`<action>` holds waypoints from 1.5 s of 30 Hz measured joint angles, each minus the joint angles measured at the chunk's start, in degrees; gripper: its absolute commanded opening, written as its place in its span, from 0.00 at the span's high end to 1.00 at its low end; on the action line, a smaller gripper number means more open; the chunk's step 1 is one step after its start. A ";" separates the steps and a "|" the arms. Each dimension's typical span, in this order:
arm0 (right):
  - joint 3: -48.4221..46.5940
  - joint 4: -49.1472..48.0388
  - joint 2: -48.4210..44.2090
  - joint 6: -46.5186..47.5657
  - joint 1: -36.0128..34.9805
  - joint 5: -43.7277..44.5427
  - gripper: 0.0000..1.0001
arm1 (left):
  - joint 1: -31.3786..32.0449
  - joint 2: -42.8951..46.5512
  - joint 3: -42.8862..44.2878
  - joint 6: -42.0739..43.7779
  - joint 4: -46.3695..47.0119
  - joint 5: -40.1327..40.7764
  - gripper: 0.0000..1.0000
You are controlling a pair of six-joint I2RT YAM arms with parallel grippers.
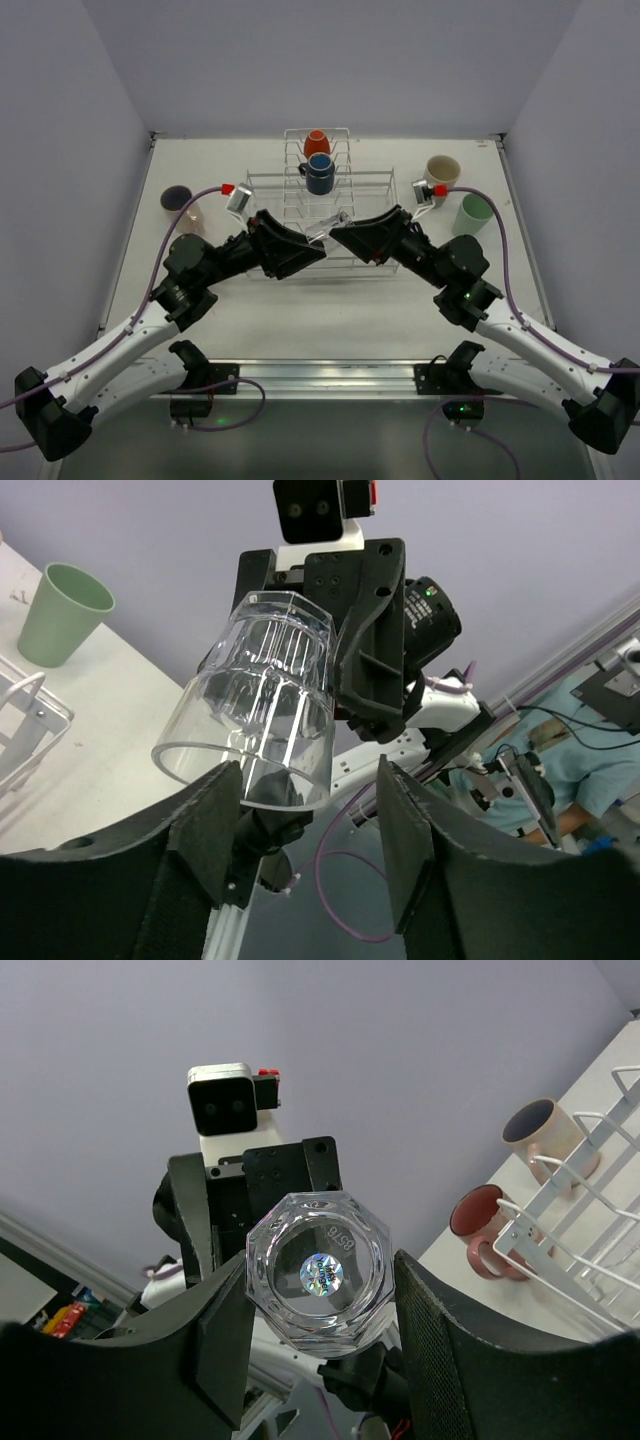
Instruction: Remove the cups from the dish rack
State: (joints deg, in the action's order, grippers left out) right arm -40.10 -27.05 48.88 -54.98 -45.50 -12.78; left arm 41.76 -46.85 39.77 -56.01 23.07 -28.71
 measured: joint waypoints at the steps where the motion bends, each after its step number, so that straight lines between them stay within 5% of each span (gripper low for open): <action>1: 0.22 -0.61 0.22 -0.31 0.00 -0.11 0.75 | 0.26 -0.24 0.00 -0.02 0.31 0.31 0.48; 4: 1.14 -1.66 0.85 -1.14 0.00 -0.28 0.75 | 1.07 -0.81 0.02 0.07 1.40 1.73 0.57; 6: 2.01 -2.49 0.87 -1.92 0.00 -0.26 0.74 | 1.38 -1.01 0.04 0.50 1.44 2.84 0.72; 8: 2.21 -3.10 0.81 -2.14 0.02 -0.20 0.73 | 1.51 -1.66 0.07 0.98 1.55 3.74 1.00; 11: 3.50 -4.57 0.02 -2.23 0.42 0.07 0.46 | 2.36 -1.92 0.94 1.16 1.57 4.50 1.00; 12: 3.72 -4.55 -0.68 -1.97 0.39 0.07 0.25 | 3.02 -1.92 1.62 2.01 0.33 4.83 1.00; 15: 3.72 0.44 -3.87 -0.31 0.13 0.26 0.01 | 5.20 -2.43 6.73 8.63 -8.15 6.88 1.00; 21: 0.22 21.51 -13.64 8.31 -0.15 4.50 0.01 | 8.59 -3.10 20.57 22.69 -35.76 13.66 1.00; 29: -6.49 42.97 -23.96 17.38 -0.15 15.43 0.01 | 16.81 -3.82 14.80 24.63 -61.96 26.21 1.00; 37: -6.69 51.17 -24.06 20.20 -0.15 19.32 0.01 | 30.29 -20.15 9.90 19.61 -68.30 37.88 1.00; 45: -6.69 53.24 -23.32 21.46 -0.15 19.30 0.01 | 31.52 -31.21 9.86 19.89 -69.02 42.60 1.00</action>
State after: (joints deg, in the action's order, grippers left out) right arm -46.78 26.20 25.56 -33.52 -45.65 6.52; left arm 73.28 -78.06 49.63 -36.12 -45.95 13.89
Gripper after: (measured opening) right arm 0.989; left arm 0.054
